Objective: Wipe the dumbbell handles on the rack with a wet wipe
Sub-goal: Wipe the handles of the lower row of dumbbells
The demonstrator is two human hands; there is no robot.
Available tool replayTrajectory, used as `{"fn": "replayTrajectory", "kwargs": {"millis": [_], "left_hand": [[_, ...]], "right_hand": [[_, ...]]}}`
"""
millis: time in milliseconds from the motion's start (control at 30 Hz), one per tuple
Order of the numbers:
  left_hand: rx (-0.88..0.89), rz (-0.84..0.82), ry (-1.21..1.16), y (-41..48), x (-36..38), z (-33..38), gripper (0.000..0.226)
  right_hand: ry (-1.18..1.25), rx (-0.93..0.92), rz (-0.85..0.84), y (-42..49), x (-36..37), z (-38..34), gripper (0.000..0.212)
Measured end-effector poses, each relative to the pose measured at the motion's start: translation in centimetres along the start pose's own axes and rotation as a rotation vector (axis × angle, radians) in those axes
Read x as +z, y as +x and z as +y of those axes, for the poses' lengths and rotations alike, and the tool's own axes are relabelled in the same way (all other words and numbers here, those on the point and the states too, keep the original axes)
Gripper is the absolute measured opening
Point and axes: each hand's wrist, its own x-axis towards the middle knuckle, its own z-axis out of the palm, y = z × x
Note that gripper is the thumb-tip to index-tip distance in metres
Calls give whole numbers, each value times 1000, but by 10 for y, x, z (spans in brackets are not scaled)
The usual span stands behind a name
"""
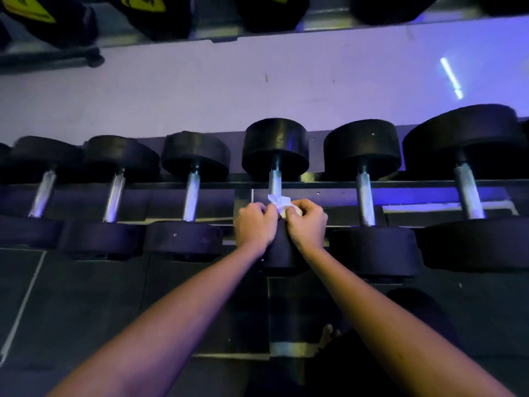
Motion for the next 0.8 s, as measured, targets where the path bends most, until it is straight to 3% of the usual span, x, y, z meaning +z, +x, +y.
{"fn": "replayTrajectory", "kwargs": {"millis": [367, 800], "left_hand": [[-3, 4, -48, -2, -1, -1, 34], [28, -14, -44, 1, 0, -4, 44]], "right_hand": [[-29, 42, 98, -9, -4, -10, 8], [-80, 144, 1, 2, 1, -12, 8]]}}
